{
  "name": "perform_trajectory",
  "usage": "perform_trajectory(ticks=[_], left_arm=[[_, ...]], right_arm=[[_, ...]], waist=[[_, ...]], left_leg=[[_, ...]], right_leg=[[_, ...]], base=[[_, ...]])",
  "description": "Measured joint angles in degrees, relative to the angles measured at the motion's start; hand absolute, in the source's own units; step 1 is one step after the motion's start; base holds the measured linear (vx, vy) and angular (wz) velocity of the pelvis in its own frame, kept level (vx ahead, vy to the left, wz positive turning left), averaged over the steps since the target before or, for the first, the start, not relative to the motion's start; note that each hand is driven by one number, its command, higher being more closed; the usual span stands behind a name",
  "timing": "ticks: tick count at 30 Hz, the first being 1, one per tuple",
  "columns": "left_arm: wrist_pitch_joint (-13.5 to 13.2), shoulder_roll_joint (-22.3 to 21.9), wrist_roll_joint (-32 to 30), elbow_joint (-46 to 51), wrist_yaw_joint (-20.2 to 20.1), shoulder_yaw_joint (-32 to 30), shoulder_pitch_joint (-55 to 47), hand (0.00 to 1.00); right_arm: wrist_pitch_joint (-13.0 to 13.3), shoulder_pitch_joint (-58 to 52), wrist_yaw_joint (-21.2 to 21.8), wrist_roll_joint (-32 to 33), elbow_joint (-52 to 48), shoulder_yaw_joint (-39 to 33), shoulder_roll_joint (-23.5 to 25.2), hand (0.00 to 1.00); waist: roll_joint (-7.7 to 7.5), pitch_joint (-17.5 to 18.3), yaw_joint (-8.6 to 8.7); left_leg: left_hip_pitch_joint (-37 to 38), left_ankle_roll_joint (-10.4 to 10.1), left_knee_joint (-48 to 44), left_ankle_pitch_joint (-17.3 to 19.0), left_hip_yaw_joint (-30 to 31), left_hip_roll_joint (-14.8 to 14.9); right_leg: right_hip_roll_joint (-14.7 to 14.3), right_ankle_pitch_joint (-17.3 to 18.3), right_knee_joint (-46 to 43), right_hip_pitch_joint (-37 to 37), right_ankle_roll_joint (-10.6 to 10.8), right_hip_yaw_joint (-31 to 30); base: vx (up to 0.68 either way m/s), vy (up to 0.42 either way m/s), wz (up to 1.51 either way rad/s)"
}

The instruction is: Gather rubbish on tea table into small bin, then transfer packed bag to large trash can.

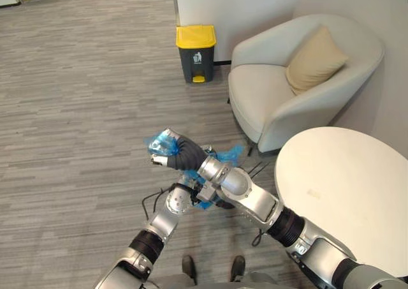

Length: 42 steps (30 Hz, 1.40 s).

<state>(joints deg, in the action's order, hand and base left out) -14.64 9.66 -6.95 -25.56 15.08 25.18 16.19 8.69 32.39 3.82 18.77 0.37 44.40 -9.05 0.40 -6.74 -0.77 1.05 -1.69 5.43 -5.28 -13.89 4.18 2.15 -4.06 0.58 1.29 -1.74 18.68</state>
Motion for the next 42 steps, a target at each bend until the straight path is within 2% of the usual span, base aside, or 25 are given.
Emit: perform_trajectory(ticks=[4,6,8,14,19,25,28,31,32,34,35,36,37,39,42], left_arm=[[0.7,-1.7,0.7,0.8,0.4,-1.5,-2.1,1.00],[0.8,-3.5,2.4,3.2,1.3,-3.9,-5.4,1.00],[0.8,-3.9,2.9,4.8,1.6,-5.6,-7.0,1.00],[0.7,-3.7,5.2,7.9,2.6,-13.2,-13.9,1.00],[0.7,-3.7,6.6,8.3,2.6,-19.4,-18.9,1.00],[0.5,-3.1,8.6,8.2,2.2,-26.0,-25.2,1.00],[0.4,-2.2,8.7,6.9,1.0,-27.3,-28.1,1.00],[0.4,-2.2,8.7,4.1,-0.8,-28.4,-29.4,1.00],[0.4,-2.1,8.7,3.8,-1.9,-28.8,-30.1,1.00],[0.4,-2.3,8.7,2.9,-3.4,-29.5,-31.0,1.00],[0.4,-2.5,8.7,1.9,-4.4,-29.9,-30.9,1.00],[0.4,-2.6,8.7,0.9,-5.1,-30.8,-31.7,1.00],[0.4,-2.6,8.7,0.3,-5.2,-31.2,-32.3,1.00],[0.6,-2.6,8.7,-0.5,-5.9,-33.6,-34.2,1.00],[0.7,-3.0,8.7,-0.7,-6.7,-35.0,-37.4,1.00]], right_arm=[[1.9,-0.5,-0.1,-7.9,0.0,-0.7,0.4,0.00],[2.6,-3.7,-0.5,-16.3,-0.4,-4.1,0.3,0.00],[3.4,-6.4,-1.4,-19.8,-0.7,-6.3,-0.2,0.00],[4.8,-16.7,-5.1,-34.7,-0.7,-13.2,-7.0,0.00],[6.1,-24.7,-7.5,-40.8,-0.7,-21.7,-11.1,0.00],[7.0,-36.6,-6.9,-40.6,-0.3,-28.2,-13.9,0.00],[7.6,-41.4,-5.9,-38.7,7.2,-31.9,-12.5,0.00],[5.9,-43.4,-4.8,-34.7,19.0,-39.0,-8.8,0.00],[5.4,-43.6,-4.9,-33.2,21.9,-41.5,-7.7,0.00],[5.0,-43.9,-5.2,-30.9,24.8,-45.1,-6.4,0.00],[4.6,-44.0,-5.4,-29.6,26.8,-46.6,-5.9,0.00],[4.1,-43.3,-6.2,-28.8,29.3,-47.4,-5.5,0.00],[3.9,-43.0,-6.3,-28.3,30.1,-47.8,-5.1,0.00],[3.6,-42.6,-6.6,-27.8,31.5,-48.8,-2.7,0.00],[2.9,-42.9,-6.7,-27.7,32.7,-49.1,-1.3,0.00]], waist=[[0.02,0.0,0.21],[0.04,0.0,0.16],[0.04,0.0,0.07],[0.06,0.1,0.02],[0.16,0.1,0.11],[0.98,0.8,-0.02],[0.87,0.8,0.17],[0.84,0.7,0.20],[0.85,0.6,0.17],[0.84,0.4,0.48],[0.92,0.3,1.04],[1.27,-0.2,0.85],[1.33,-0.5,0.73],[0.74,-1.1,-0.20],[0.20,-1.9,-0.32]], left_leg=[[0.4,0.0,0.0,-0.1,0.3,0.2],[1.1,0.0,0.1,0.0,0.8,0.2],[1.1,0.0,0.3,0.0,1.0,0.2],[1.4,0.0,0.4,0.0,1.3,0.3],[1.5,0.0,0.5,0.0,2.0,0.1],[-0.7,-0.1,0.4,0.4,4.3,-0.3],[-2.8,-0.3,0.0,0.2,6.3,-0.5],[-5.9,-0.3,-2.6,0.3,9.5,-1.2],[-7.3,0.7,-3.3,1.3,9.0,-1.2],[-9.9,1.4,-6.7,2.6,1.2,0.1],[-10.9,2.6,-9.3,3.4,-6.0,2.2],[-11.4,1.9,-10.7,3.8,-11.6,3.3],[-11.4,1.6,-11.1,3.6,-11.6,3.2],[-12.6,0.6,-14.8,5.6,-10.7,2.8],[-13.4,1.6,-21.1,12.4,-10.4,2.7]], right_leg=[[-0.3,-0.1,0.6,-0.7,-0.1,0.1],[-0.5,0.0,1.0,-1.9,0.0,0.2],[-0.5,0.0,1.1,-2.0,0.0,0.3],[-0.5,0.1,1.1,-2.3,0.2,0.3],[-0.5,0.8,1.6,-3.1,1.1,1.1],[-0.2,1.1,2.6,-2.9,1.6,3.3],[0.2,2.1,1.6,-1.5,2.0,5.6],[1.8,4.9,-2.1,-0.4,2.3,10.5],[2.8,5.8,-3.6,0.0,2.2,13.1],[4.3,7.1,-4.8,0.3,2.5,17.4],[5.4,7.8,-5.7,0.6,3.1,19.2],[6.7,8.8,-7.7,1.0,3.8,20.4],[7.1,8.8,-8.4,0.9,4.0,20.5],[8.3,9.0,-8.8,0.5,4.7,20.6],[11.2,11.7,-13.3,-0.2,7.3,20.6]], base=[[0.04,0.012,0.01],[0.06,0.024,0.06],[0.03,0.020,0.05],[0.01,0.010,0.01],[0.02,0.015,0.09],[0.03,0.024,0.20],[0.08,0.010,0.41],[0.09,0.015,0.83],[0.06,0.005,1.07],[0.08,0.053,1.15],[0.17,0.111,1.08],[0.17,0.111,0.77],[0.15,0.126,0.38],[0.15,0.134,0.18],[0.13,0.166,0.07]])
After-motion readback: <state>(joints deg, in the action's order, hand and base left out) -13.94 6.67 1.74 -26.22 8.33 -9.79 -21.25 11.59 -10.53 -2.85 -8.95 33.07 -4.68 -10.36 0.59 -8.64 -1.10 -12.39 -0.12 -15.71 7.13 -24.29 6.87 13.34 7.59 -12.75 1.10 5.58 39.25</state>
